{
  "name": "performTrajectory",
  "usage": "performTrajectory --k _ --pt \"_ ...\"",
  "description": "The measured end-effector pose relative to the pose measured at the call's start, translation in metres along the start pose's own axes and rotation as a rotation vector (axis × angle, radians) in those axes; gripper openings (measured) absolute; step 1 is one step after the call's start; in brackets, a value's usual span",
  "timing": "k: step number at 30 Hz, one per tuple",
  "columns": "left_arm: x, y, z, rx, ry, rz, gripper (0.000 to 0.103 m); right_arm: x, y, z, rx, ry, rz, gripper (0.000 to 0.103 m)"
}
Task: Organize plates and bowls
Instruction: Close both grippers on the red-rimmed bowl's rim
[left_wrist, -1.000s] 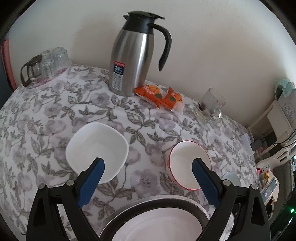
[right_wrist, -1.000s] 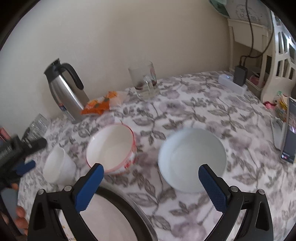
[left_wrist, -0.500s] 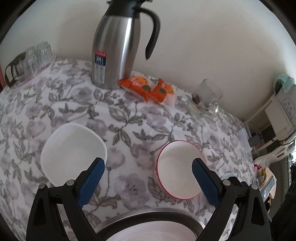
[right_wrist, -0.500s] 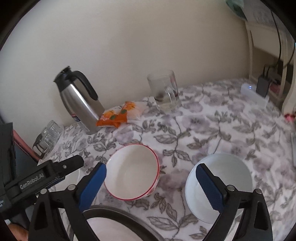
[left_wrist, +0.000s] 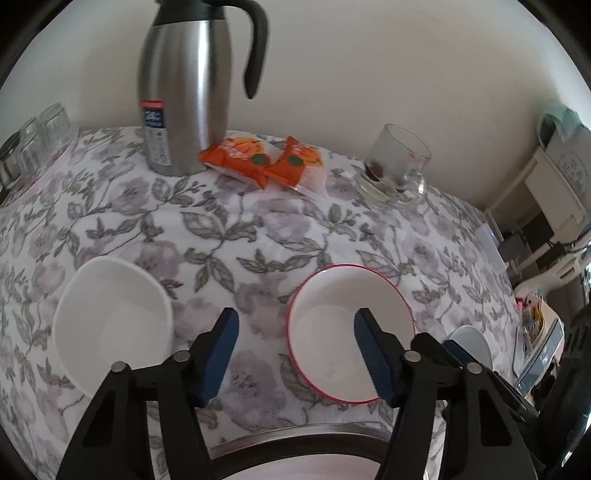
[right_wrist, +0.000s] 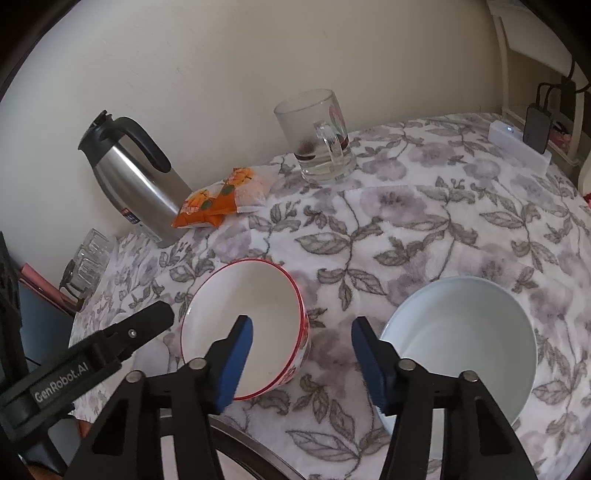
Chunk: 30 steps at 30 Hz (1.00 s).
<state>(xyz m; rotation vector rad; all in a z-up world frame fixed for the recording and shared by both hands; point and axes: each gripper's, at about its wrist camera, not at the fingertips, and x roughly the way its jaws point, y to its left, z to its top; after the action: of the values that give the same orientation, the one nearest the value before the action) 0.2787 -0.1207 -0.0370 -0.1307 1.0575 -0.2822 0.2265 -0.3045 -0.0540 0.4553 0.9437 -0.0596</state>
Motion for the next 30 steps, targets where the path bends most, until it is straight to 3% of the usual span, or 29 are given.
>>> performTrajectory --k 7,14,30 --pt "0.024 0.001 -0.008 -0.017 0.077 -0.023 0.042 0.016 0.004 -0.005 -0.034 0.063 0.014 0.038" --pt "0.036 0.005 -0.012 -0.026 0.100 -0.041 0.019 0.030 0.002 -0.007 -0.037 0.098 0.004 0.022" --pt "0.051 0.006 -0.014 -0.014 0.136 -0.051 0.016 0.037 0.008 -0.007 -0.074 0.112 -0.009 0.020"
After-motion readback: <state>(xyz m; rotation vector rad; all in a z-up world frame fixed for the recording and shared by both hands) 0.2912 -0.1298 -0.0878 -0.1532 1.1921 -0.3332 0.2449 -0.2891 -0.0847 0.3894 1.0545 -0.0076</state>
